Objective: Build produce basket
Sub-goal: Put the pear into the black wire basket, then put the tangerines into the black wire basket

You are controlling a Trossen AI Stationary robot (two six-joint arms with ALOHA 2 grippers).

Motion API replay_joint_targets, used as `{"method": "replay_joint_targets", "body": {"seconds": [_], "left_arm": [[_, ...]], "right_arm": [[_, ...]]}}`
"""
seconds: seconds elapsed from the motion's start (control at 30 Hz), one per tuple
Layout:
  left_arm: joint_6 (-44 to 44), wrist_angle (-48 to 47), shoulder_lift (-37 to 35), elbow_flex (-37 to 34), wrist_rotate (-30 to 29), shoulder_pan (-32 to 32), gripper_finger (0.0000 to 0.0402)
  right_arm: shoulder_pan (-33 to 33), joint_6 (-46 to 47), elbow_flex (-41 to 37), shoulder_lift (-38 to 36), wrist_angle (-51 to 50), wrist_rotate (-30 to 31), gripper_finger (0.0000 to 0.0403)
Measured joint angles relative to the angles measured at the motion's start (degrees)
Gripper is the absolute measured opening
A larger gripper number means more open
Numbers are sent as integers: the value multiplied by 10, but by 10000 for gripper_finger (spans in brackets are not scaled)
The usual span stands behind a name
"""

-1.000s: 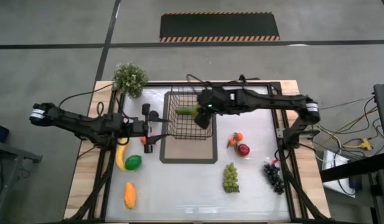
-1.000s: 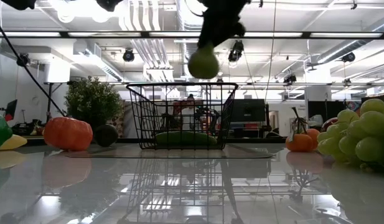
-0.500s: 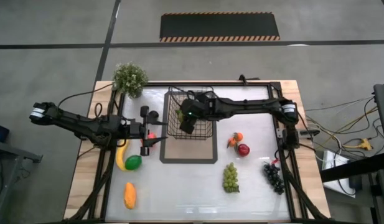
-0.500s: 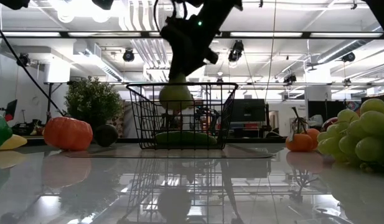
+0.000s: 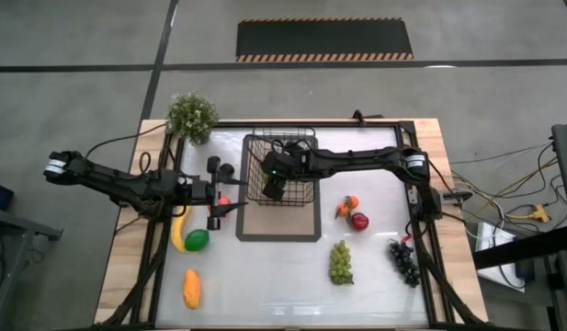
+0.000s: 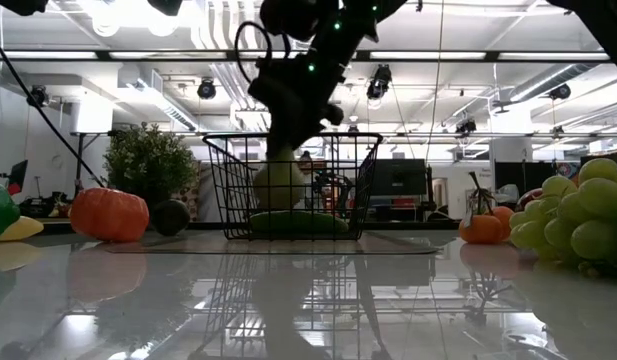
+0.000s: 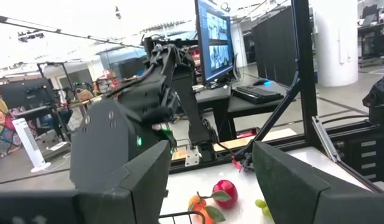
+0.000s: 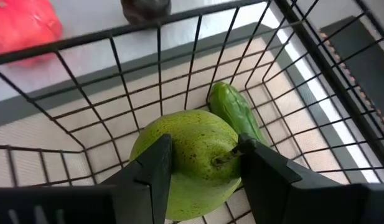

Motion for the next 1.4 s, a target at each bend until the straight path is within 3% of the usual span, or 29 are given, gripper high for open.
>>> {"method": "replay_joint_targets", "body": {"seconds": [0.57, 1.07, 1.4], "left_arm": [[0, -1, 0, -2, 0, 0, 212], [0, 0, 0, -2, 0, 0, 212], [-2, 3, 0, -2, 0, 0, 212]], "right_arm": [[-7, 3, 0, 27, 4, -10, 151], [-7, 1, 0, 25, 1, -21, 249], [0, -7, -1, -64, -54, -16, 252]]}}
